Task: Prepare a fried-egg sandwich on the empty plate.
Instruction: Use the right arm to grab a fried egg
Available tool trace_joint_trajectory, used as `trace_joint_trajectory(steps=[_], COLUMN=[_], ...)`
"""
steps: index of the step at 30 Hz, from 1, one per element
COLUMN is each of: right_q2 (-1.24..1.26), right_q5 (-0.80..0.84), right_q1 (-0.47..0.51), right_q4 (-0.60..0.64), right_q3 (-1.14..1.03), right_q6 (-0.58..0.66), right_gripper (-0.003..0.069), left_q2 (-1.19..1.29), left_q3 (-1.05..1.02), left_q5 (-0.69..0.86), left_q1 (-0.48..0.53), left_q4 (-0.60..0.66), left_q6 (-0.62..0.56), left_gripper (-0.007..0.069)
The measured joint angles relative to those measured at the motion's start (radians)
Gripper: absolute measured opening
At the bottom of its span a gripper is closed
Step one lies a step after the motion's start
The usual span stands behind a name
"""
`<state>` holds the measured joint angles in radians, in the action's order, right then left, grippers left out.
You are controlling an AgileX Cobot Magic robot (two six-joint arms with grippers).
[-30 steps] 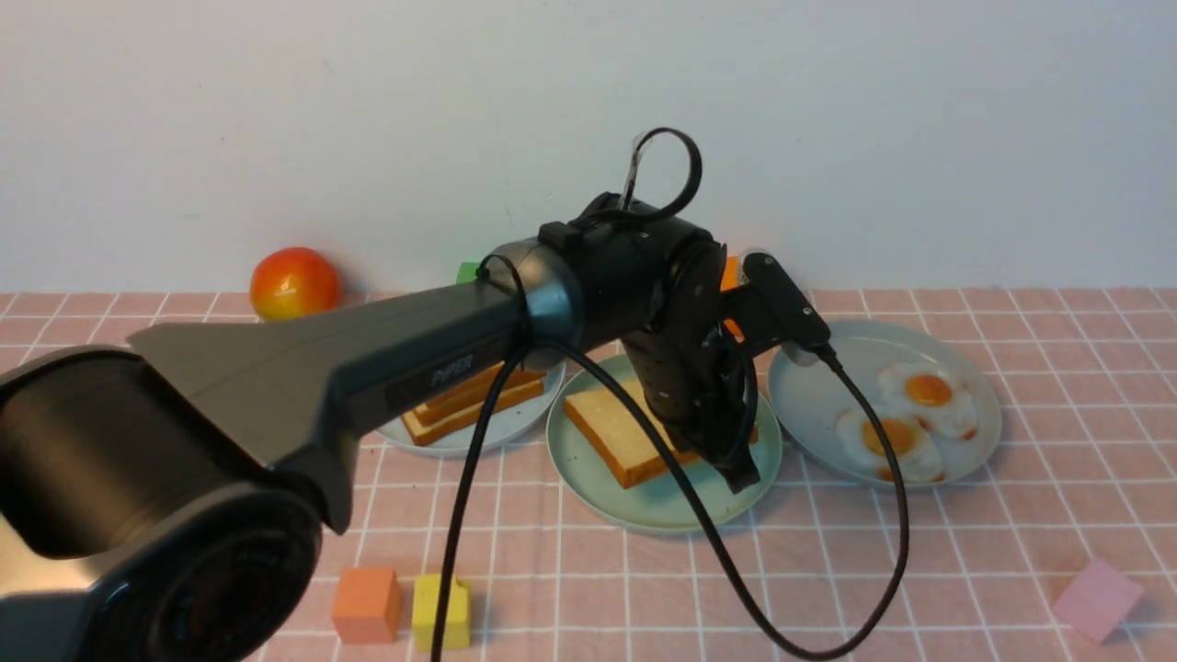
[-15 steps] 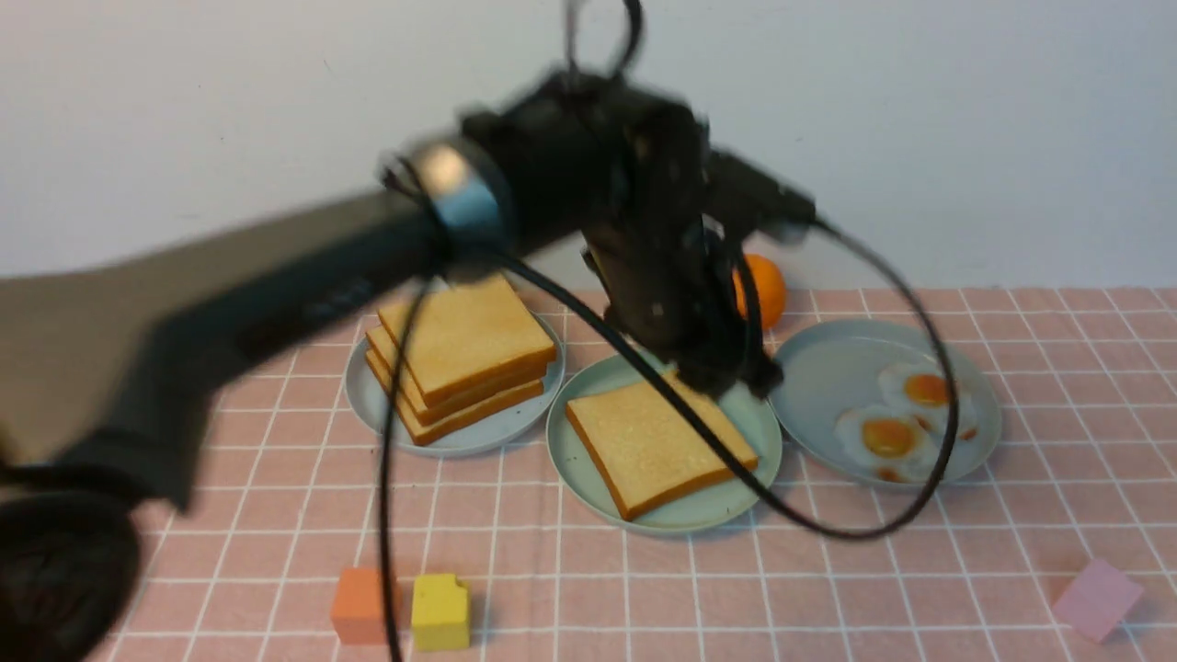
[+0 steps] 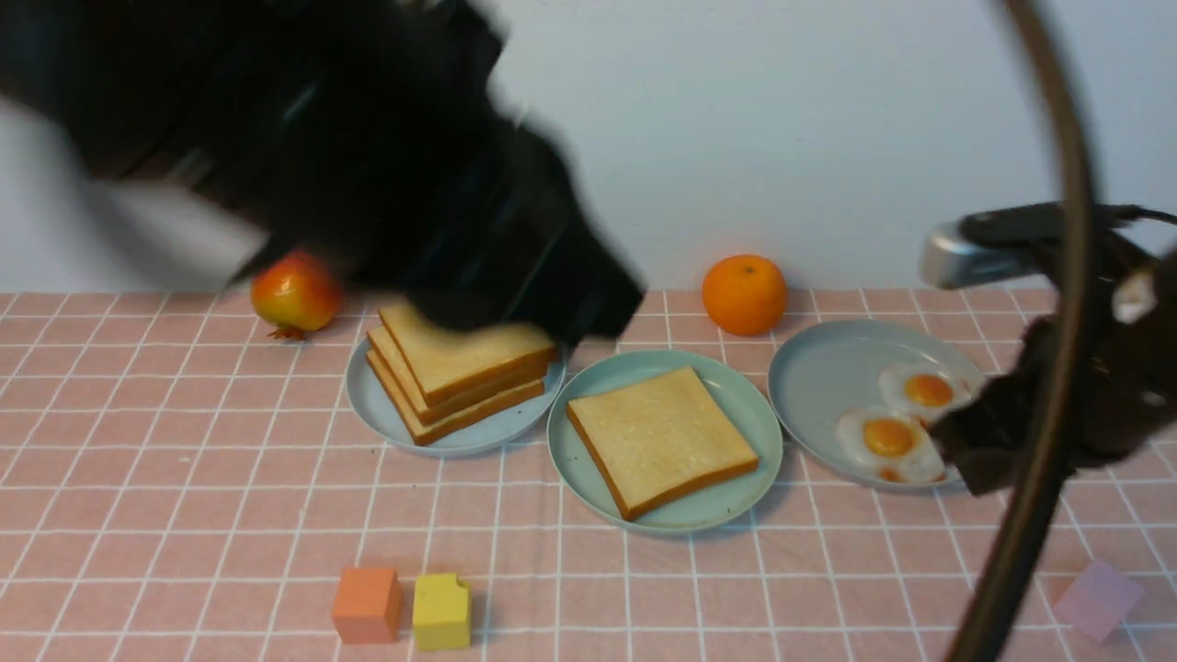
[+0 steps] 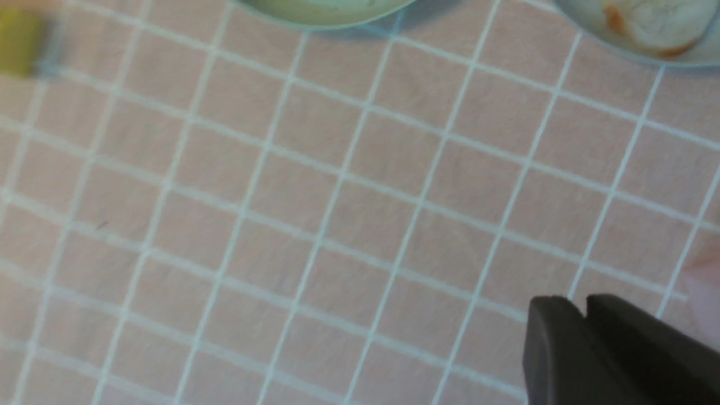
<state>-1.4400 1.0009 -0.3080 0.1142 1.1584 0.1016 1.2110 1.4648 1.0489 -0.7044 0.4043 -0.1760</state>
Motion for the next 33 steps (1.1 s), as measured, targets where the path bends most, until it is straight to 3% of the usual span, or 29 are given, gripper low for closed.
trace_joint_trajectory(steps=[2, 8, 15, 22, 33], right_q2=[-0.129, -0.390, -0.604, -0.747, -0.765], right_q5=[0.001, 0.023, 0.019, 0.009, 0.020], right_q1=[0.000, 0.048, 0.137, 0.140, 0.140], right_q4=[-0.062, -0.114, -0.071, -0.081, -0.099], right_q3=[0.084, 0.275, 0.463, 0.591, 0.602], right_q6=[-0.031, -0.044, -0.047, -0.077, -0.102], right_gripper=[0.0144, 0.0257, 0.0311, 0.0342, 0.0386], left_q2=[-0.157, -0.405, -0.452, -0.406, -0.385], left_q3=[-0.190, -0.450, -0.486, -0.489, -0.489], left_q5=[-0.077, -0.251, -0.315, -0.297, -0.272], left_q1=[0.000, 0.000, 0.000, 0.000, 0.000], left_q4=[0.068, 0.154, 0.166, 0.169, 0.169], left_q6=[-0.071, -0.147, -0.153, -0.153, -0.155], left_gripper=[0.0012, 0.0012, 0.0012, 0.0012, 0.0012])
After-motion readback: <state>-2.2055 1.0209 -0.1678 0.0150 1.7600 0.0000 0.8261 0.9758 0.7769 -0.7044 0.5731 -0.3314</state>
